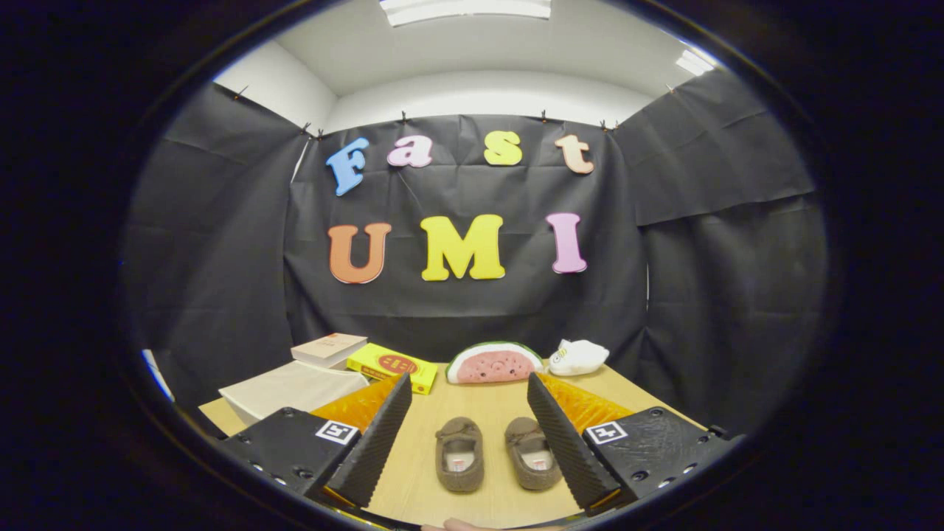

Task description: Open the storage box then place both shoes into the box .Put the left shoe in first, then the right shoe, with the right side of both shoes facing outward in a uniform manner.

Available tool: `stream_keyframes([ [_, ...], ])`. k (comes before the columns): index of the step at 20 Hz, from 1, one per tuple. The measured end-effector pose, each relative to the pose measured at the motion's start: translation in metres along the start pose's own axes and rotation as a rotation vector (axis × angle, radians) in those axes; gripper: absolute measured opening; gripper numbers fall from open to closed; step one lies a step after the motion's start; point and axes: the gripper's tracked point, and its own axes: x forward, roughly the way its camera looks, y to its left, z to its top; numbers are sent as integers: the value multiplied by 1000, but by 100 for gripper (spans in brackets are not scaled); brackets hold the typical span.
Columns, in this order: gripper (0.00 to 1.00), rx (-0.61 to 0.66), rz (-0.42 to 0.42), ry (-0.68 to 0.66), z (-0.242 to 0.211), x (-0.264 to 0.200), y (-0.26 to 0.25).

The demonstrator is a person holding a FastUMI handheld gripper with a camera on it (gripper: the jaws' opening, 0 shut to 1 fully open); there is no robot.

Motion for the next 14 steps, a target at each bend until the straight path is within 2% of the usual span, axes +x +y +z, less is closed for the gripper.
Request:
stream_keyframes([
  [5, 96, -5, -12, 24, -10, 8, -3],
  [14, 96, 111, 92, 226, -54, 52, 22],
])
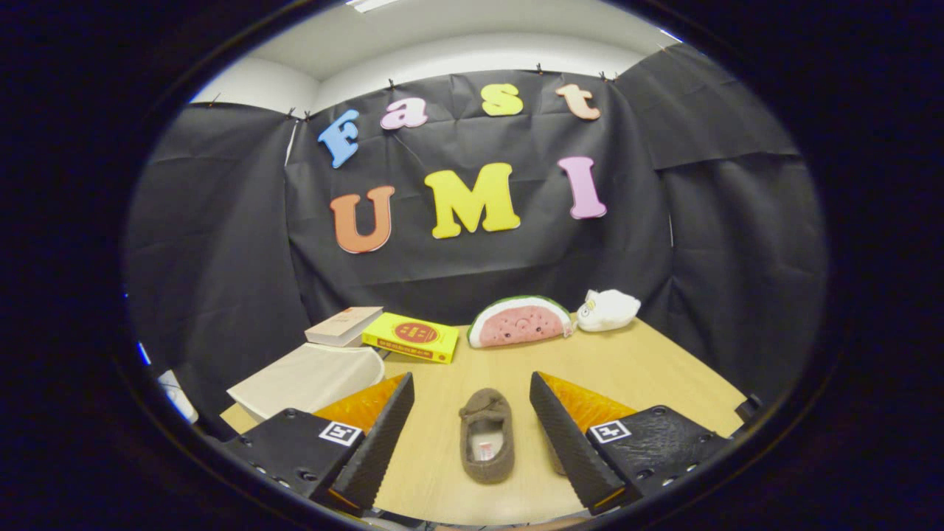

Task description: Open the storage box then place both shoes into the box .Put the left shoe in first, then the right shoe, with the right side of both shoes facing outward in a uniform manner.

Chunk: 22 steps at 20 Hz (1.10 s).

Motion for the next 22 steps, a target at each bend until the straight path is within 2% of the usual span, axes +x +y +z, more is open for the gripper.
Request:
stream_keyframes([
  [3, 96, 32, 38, 76, -14, 22, 10],
  [6, 96, 103, 123, 158, -26, 44, 29],
  [14, 96, 332, 464, 394, -62, 94, 115],
  [18, 95, 433, 589, 511, -82, 108, 151],
  [22, 95, 655, 756, 567, -76, 114, 172],
])
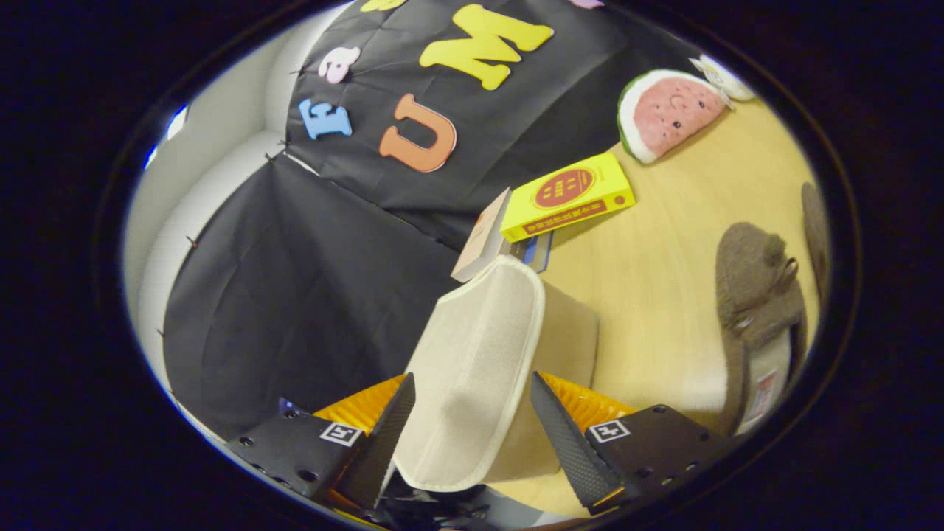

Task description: Open the storage box then place both shoes into the box .Put the left shoe in first, then the right shoe, with the right side of both shoes facing outward in a uniform manner.

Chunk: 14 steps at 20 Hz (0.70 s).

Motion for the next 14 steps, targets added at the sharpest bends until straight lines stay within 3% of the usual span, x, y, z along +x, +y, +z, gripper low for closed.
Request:
stream_keyframes([
  [9, 94, 116, 20, 111, -8, 31, -24],
  [14, 68, 108, 2, 111, -5, 30, -22],
])
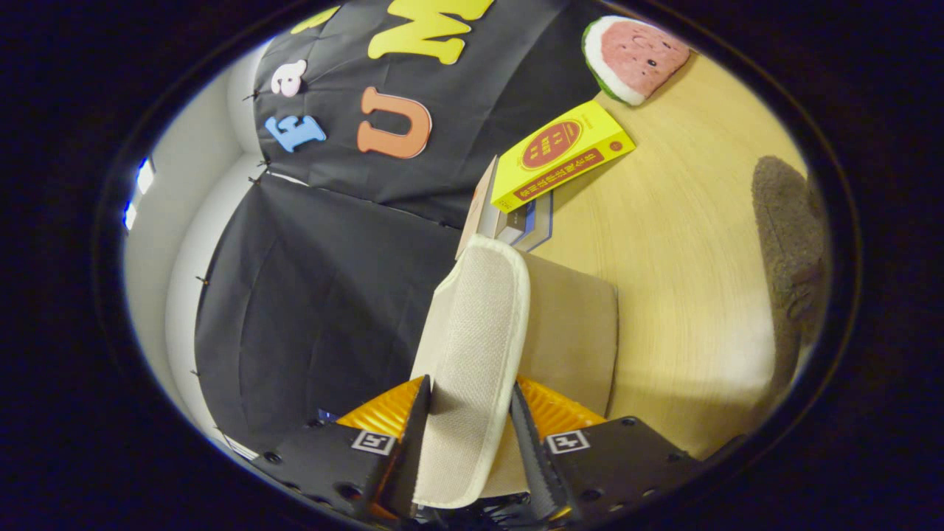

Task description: Open the storage box then place both shoes into the box .Put the left shoe in first, then the right shoe, with the right side of both shoes facing outward in a uniform manner.

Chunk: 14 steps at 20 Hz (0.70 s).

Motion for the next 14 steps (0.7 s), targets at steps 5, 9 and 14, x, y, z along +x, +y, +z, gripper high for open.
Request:
stream_keyframes([
  [5, 33, 11, -5, -55, 12, -17, 14],
  [9, 2, -32, -35, -65, 14, -27, 34],
  [14, 0, -82, 18, -105, 15, -31, 93],
])
